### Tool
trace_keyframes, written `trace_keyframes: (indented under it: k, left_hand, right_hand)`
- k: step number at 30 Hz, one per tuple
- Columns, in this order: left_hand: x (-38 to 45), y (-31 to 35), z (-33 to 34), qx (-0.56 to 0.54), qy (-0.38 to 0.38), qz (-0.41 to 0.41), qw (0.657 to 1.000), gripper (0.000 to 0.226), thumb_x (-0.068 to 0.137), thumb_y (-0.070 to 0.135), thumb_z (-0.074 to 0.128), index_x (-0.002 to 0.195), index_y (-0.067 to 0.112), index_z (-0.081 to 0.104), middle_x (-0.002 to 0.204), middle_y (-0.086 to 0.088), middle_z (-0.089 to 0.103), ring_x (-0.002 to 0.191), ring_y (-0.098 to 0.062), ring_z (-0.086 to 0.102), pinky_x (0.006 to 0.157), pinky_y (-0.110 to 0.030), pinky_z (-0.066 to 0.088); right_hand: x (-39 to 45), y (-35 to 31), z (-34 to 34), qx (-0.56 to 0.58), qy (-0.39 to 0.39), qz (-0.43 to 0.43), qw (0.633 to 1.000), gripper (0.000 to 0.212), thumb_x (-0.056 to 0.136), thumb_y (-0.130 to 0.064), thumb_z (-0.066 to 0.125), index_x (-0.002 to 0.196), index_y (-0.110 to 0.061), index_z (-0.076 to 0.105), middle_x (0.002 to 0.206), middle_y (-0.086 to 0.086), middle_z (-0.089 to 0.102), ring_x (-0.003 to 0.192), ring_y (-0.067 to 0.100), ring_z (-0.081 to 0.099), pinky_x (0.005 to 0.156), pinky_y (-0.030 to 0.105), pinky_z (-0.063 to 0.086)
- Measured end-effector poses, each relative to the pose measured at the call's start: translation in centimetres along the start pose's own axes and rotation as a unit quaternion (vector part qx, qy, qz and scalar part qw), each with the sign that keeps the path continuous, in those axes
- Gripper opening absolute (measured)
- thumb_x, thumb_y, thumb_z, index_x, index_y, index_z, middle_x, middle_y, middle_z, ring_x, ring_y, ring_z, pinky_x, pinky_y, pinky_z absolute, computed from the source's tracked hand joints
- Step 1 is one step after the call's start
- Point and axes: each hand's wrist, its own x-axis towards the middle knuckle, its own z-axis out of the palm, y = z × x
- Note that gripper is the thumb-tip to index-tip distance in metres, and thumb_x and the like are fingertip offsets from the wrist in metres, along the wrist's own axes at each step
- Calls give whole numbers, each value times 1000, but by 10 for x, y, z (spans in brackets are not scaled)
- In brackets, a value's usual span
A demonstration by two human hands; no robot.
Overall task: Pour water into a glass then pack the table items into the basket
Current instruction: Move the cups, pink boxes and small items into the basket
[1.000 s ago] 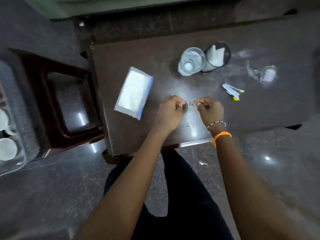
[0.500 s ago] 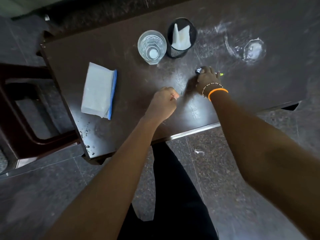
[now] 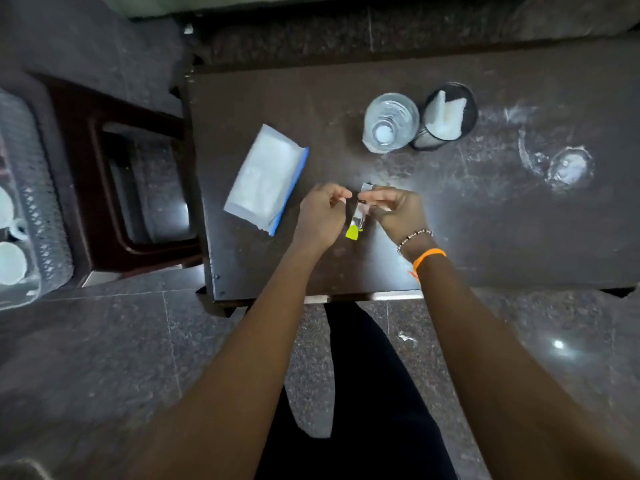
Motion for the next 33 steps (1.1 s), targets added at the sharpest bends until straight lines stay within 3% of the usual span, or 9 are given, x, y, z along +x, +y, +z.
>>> trace_keyframes:
  k: [2,5,9,15,17,21,25,29,33]
  left_hand:
    - [-2,-10,-25,-51,37,-20,998,26,88,1,46,99,8,67,111,-9,66,102,-18,59,84,-17,39]
    - [-7,-25,-71,-138,110,-33,984,23,88,1,46,95,6,67,109,-10,67,98,-18,60,82,-18,41]
    - [-24,-50,-139,-229,171,-40,957,20,88,0,48,93,5,67,105,-16,67,90,-19,59,84,-27,44]
    - [-53,-112,-246,-271,265,-37,925,21,88,1,48,94,8,67,102,-13,67,96,-19,61,92,-30,45]
    - [-57,-135,-278,-288,296,-49,910,20,88,1,48,94,8,66,101,-11,68,95,-20,61,92,-30,46]
    - [-65,-169,-328,-334,344,-73,875,21,88,-1,47,91,8,66,101,-12,68,86,-12,57,85,-21,45]
    - [-69,-199,-367,-353,363,-90,858,19,88,3,49,93,9,67,103,-15,68,81,-18,57,75,-23,41]
    - [-62,-214,-386,-371,337,-104,859,18,89,4,50,97,7,66,107,-15,67,99,-27,60,87,-28,43]
    - [-53,-225,-386,-354,293,-94,883,18,89,6,51,99,7,66,91,-7,65,78,-13,54,72,-17,39]
  right_hand:
    - [-9,-21,29,51,-11,5,999,22,78,11,64,98,3,69,99,28,69,72,5,60,73,14,48]
    - [-20,-56,71,178,-59,43,981,22,87,8,52,83,-11,63,74,1,67,66,8,55,64,22,48]
    - [-32,-102,128,333,-172,100,922,27,95,-1,34,85,-19,50,94,10,60,72,20,56,59,27,50]
    - [-56,-171,239,237,-309,94,916,26,99,-15,25,104,-18,50,101,12,61,61,19,57,54,22,46]
    - [-63,-194,280,205,-323,87,920,22,97,-10,25,99,-18,46,96,17,63,52,20,55,49,20,44]
    - [-73,-235,357,145,-335,81,927,27,91,-5,23,76,-12,45,61,11,58,44,18,49,47,21,39]
    - [-73,-272,423,16,-356,6,934,37,84,6,27,68,-15,53,64,7,56,53,18,52,51,22,36]
    - [-58,-295,476,-108,-345,-35,932,22,90,-2,42,81,-23,46,79,9,54,61,18,52,54,27,40]
    - [-34,-307,519,-259,-237,-157,923,28,80,-14,65,71,-25,40,68,0,54,32,-3,52,46,16,43]
